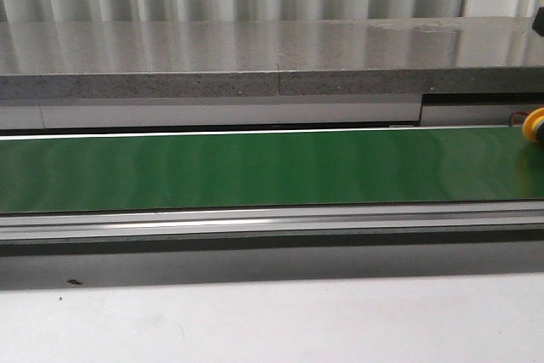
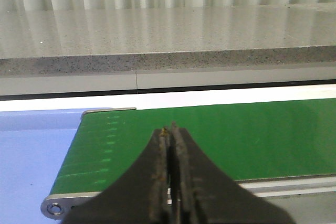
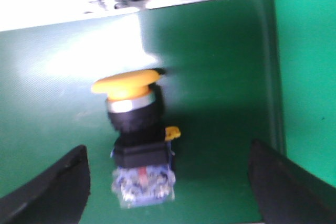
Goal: Move button from right to left
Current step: 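Lift the button and set it on the conveyor belt, open right gripper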
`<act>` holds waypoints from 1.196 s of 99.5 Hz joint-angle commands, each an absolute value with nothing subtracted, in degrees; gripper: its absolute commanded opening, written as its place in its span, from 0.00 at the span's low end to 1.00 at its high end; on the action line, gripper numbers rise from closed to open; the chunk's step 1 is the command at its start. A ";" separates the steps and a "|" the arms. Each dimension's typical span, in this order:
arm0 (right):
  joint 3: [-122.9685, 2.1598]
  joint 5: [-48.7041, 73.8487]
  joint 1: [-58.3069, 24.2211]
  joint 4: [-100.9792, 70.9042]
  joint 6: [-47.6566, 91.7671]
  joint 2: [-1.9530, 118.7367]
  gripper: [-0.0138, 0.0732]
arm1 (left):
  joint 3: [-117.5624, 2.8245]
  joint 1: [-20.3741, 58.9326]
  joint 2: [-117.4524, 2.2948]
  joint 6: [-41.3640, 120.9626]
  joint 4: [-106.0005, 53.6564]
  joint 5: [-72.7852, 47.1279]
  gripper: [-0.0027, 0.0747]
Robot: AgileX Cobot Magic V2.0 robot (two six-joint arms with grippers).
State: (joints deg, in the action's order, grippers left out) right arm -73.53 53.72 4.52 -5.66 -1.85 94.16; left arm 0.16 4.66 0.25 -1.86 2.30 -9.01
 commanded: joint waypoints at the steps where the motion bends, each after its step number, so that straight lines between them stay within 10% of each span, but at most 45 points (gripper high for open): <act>1: -73.62 52.26 3.99 -8.63 4.03 88.52 0.86 | 2.40 4.95 2.05 -2.51 2.16 -4.64 0.01; 20: -67.31 48.60 0.89 -9.10 10.26 80.57 0.74 | 2.40 4.95 2.05 -2.51 2.16 -4.64 0.01; 44: -54.09 39.43 -1.95 -9.05 10.26 68.06 0.07 | 2.40 4.95 2.05 -2.51 2.16 -4.64 0.01; 119: -21.71 18.09 -2.17 -7.75 10.33 23.72 0.08 | 2.40 4.95 2.05 -2.51 2.16 -4.11 0.01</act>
